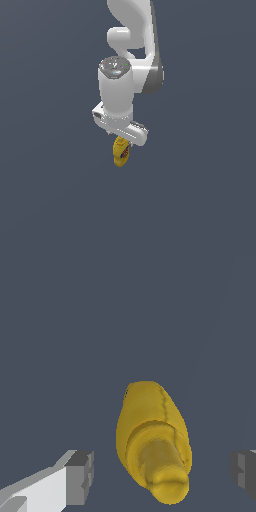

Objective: Pick up the object and move it to a goal position.

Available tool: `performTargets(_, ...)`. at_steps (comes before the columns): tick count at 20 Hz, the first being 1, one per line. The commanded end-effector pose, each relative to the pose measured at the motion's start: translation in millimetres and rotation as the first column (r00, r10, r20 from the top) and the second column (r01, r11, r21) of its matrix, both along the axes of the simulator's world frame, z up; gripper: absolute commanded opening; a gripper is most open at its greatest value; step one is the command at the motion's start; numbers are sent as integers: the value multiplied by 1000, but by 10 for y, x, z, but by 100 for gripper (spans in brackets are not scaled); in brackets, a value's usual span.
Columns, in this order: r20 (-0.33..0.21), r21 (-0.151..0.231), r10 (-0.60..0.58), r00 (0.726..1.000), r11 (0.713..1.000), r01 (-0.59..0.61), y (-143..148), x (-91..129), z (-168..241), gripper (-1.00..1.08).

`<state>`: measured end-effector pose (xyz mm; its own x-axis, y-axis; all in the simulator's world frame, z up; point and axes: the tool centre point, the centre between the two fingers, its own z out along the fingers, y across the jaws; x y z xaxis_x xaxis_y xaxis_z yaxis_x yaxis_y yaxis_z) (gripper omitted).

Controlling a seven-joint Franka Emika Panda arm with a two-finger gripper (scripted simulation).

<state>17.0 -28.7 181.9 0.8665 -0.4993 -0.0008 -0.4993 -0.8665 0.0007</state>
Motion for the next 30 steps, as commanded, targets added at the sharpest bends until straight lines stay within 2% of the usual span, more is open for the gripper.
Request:
performTargets(1,1,0,-1,1000,1000,1,-3,2,-81,100)
performTargets(5,1,0,-1,1000,1000,1,-1,15,-116,100)
performTargets(6,1,0,-1,1000,1000,1,-1,15,-116,-100)
performTargets(20,1,0,-1,1000,1000,1,-7,17,-63,-100)
performTargets(30,1,0,-1,1000,1000,1,-84,45,488,-100)
